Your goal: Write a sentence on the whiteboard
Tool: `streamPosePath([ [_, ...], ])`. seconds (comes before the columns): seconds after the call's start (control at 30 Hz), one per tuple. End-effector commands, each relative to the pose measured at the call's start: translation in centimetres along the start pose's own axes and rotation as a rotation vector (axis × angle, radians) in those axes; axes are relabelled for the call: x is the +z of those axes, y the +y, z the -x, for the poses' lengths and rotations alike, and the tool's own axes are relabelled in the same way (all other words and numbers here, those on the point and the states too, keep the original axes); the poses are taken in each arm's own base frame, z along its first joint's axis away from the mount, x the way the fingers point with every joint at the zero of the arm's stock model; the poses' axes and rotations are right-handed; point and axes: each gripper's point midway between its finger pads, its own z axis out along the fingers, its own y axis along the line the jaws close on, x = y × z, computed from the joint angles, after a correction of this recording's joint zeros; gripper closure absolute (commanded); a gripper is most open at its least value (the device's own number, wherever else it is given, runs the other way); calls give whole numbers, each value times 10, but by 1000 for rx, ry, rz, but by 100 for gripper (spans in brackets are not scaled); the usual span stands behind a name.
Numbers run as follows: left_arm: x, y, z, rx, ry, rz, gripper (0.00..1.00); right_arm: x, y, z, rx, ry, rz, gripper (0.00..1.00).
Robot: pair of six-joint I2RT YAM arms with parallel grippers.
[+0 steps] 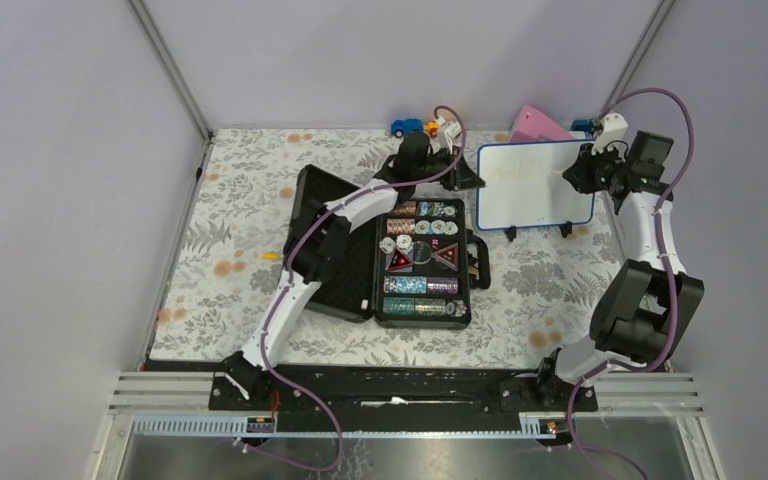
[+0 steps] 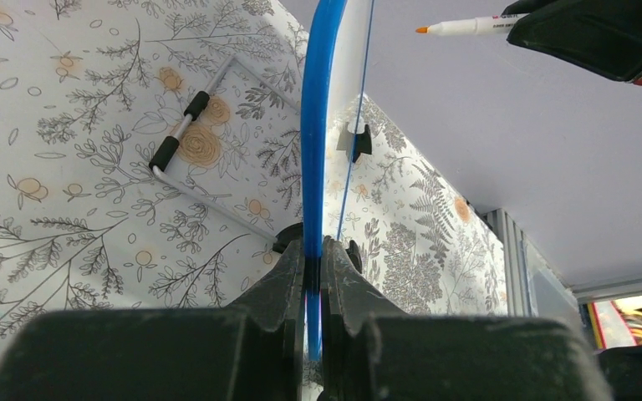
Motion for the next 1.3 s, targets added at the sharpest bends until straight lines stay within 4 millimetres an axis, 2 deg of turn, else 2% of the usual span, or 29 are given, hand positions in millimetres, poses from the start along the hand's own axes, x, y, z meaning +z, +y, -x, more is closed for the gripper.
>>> streamPosePath([
  [0.0,-3,-3,20,130,23,29,100,-9,-6,32,-30,-80,-9,100],
  [0.13,-5,4,15,165,64,43,100,-10,-4,34,-18,-90,11,100],
  [0.33,-15,21,25,181,43,56,100,-10,-2,32,-24,-88,18,100],
  [0.43,-14,28,21,178,49,70,100,-11,2,32,-13,-94,35,100],
  [0.77,-2,16,0,129,50,36,100,-17,12,30,21,-102,66,100],
  [1.0,-2,14,-2,124,54,34,100,-8,0,22,48,-81,42,100],
  [1.27,-4,12,-3,127,58,29,100,3,-10,28,66,-113,35,100],
])
